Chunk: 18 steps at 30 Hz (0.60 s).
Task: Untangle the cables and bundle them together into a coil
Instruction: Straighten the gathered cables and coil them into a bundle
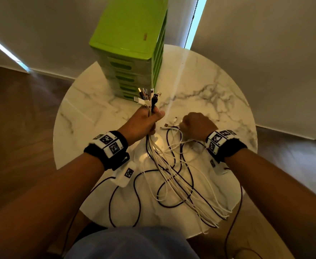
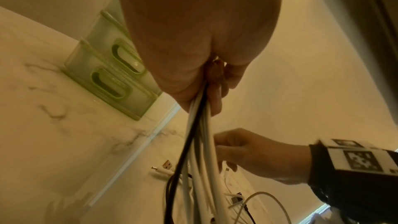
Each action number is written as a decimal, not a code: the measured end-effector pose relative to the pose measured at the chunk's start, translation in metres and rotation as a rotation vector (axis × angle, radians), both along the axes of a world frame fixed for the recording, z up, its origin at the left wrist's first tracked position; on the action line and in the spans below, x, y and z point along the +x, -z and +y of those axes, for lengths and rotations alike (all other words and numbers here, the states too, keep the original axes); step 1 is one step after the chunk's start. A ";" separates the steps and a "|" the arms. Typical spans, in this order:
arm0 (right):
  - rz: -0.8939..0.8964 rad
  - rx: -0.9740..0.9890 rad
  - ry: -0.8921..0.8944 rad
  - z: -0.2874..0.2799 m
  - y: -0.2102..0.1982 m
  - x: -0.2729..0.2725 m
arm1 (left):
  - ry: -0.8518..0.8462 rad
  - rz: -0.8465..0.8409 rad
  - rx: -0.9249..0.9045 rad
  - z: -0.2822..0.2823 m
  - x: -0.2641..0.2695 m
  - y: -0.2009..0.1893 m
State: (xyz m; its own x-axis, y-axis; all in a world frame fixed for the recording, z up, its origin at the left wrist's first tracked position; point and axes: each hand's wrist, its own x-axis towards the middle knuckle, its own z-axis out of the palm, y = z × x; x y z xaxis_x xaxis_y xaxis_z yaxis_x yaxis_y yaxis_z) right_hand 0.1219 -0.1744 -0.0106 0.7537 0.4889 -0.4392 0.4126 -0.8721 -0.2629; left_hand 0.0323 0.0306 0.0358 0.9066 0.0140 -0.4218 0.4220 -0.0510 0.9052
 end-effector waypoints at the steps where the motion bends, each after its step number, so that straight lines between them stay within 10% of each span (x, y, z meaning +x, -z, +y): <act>1: -0.011 0.081 0.019 0.009 0.003 0.000 | -0.003 0.005 0.005 0.000 0.000 0.000; 11: 0.077 -0.046 -0.060 0.050 0.048 0.000 | 0.016 0.009 0.032 0.010 -0.015 -0.002; 18: 0.075 0.683 0.064 0.028 -0.036 0.000 | -0.061 0.001 -0.066 0.009 -0.021 -0.004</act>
